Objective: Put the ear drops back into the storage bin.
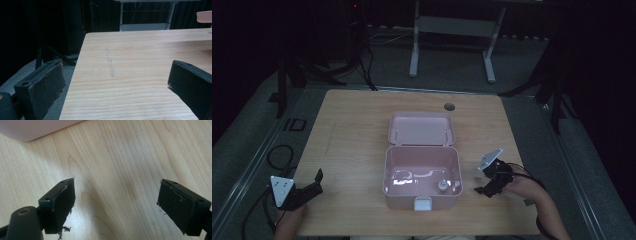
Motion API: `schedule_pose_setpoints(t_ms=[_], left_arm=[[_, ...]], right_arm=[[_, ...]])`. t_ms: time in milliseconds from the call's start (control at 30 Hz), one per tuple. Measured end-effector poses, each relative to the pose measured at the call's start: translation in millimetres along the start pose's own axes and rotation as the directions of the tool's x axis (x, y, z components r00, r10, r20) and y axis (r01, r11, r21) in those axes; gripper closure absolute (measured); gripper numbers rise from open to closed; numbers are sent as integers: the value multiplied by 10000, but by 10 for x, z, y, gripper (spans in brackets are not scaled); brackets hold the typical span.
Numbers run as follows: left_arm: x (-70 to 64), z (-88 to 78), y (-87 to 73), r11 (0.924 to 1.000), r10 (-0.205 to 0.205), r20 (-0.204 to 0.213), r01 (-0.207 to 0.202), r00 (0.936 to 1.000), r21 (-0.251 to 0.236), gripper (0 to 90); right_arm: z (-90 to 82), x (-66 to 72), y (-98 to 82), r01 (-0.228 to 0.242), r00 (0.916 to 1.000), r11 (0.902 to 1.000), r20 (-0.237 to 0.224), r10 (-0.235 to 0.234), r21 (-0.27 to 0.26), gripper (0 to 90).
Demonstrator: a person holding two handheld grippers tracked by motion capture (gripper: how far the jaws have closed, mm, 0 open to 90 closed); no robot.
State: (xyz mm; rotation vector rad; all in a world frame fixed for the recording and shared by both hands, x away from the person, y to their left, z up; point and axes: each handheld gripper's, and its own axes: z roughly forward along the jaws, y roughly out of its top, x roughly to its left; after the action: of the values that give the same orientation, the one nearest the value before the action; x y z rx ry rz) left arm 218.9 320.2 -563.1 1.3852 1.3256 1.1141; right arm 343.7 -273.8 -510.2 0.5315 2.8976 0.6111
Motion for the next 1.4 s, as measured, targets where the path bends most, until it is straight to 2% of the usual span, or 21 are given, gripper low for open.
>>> schedule_pose_setpoints(t_ms=[67, 100, 200, 300, 433, 500, 533, 733, 800, 867, 933, 1067, 1133, 1167, 1200, 1233, 1267, 1300, 1333, 1400], left_arm=[[-1, 0, 0, 10000, 1, -12, -1, 10000, 0, 10], [-1, 0, 0, 10000, 12, -7, -12, 10000, 1, 10], [0, -1, 0, 10000, 6, -9, -6, 10000, -3, 10], [-1, -1, 0, 10000, 6, -11, -6, 10000, -10, 10], [-1, -2, -1, 10000, 1, -16, -1, 10000, -15, 10], [0, -1, 0, 10000, 4, -13, -4, 10000, -11, 10], [-1, -2, -1, 10000, 6, -13, -6, 10000, -15, 10], [-1, -2, -1, 10000, -5, -17, 5, 10000, -23, 10], [-1, -3, -1, 10000, -10, -19, 10, 10000, -29, 10], [0, -3, -1, 10000, -13, -12, 13, 10000, -31, 10], [-1, -4, -2, 10000, -12, -7, 12, 10000, -34, 10], [-1, -3, -1, 10000, -12, 3, 12, 10000, -29, 10], [-1, -3, -1, 10000, -12, -2, 12, 10000, -26, 10], [-1, -4, -1, 10000, -2, -1, 2, 10000, -30, 10], [-1, -4, -2, 10000, -8, -4, 8, 10000, -37, 10], [-1, -4, -2, 10000, -14, -4, 14, 10000, -37, 10], [-1, -4, -2, 10000, -15, -5, 15, 10000, -36, 10], [-1, -4, -1, 10000, -15, -2, 15, 10000, -32, 10], [-1, -3, -1, 10000, -12, 3, 12, 10000, -29, 10], [0, -3, -1, 10000, -16, 5, 16, 10000, -29, 10]], right_arm=[[7, -3, -16, -90, 10000, 9999, 33, 90, -72, 142], [28, -6, -60, -265, 9992, 9991, 296, 275, -328, 142], [42, -24, -120, -597, 9955, 9954, 686, 649, -750, 142], [53, -29, -152, -793, 9924, 9926, 871, 874, -921, 142], [104, -26, -254, -1268, 9806, 9855, 1353, 1417, -1132, 135], [128, -31, -300, -1457, 9720, 9823, 1681, 1643, -1177, 134], [132, -29, -322, -1636, 9643, 9783, 1885, 1858, -1274, 132], [141, -36, -445, -2680, 9067, 9371, 2704, 3238, -2236, 132], [145, -24, -483, -2985, 8803, 9179, 2963, 3706, -2613, 132], [156, -16, -514, -3145, 8640, 9076, 3121, 3950, -2780, 132], [170, 1, -552, -3307, 8402, 8936, 3365, 4252, -3036, 130], [170, 26, -614, -3671, 7901, 8552, 3625, 4943, -3658, 130], [163, 28, -627, -3729, 7795, 8452, 3649, 5091, -3828, 124], [154, 28, -634, -3807, 7689, 8352, 3659, 5244, -3970, 124], [142, 29, -647, -3879, 7530, 8199, 3682, 5454, -4211, 124], [134, 30, -658, -3926, 7429, 8100, 3690, 5586, -4357, 124], [126, 32, -675, -3996, 7235, 7938, 3740, 5802, -4585, 124], [117, 37, -697, -4100, 6941, 7703, 3808, 6109, -4884, 125], [111, 39, -712, -4124, 6810, 7606, 3850, 6230, -5014, 124], [108, 46, -733, -4217, 6398, 7377, 4035, 6541, -5272, 124]])
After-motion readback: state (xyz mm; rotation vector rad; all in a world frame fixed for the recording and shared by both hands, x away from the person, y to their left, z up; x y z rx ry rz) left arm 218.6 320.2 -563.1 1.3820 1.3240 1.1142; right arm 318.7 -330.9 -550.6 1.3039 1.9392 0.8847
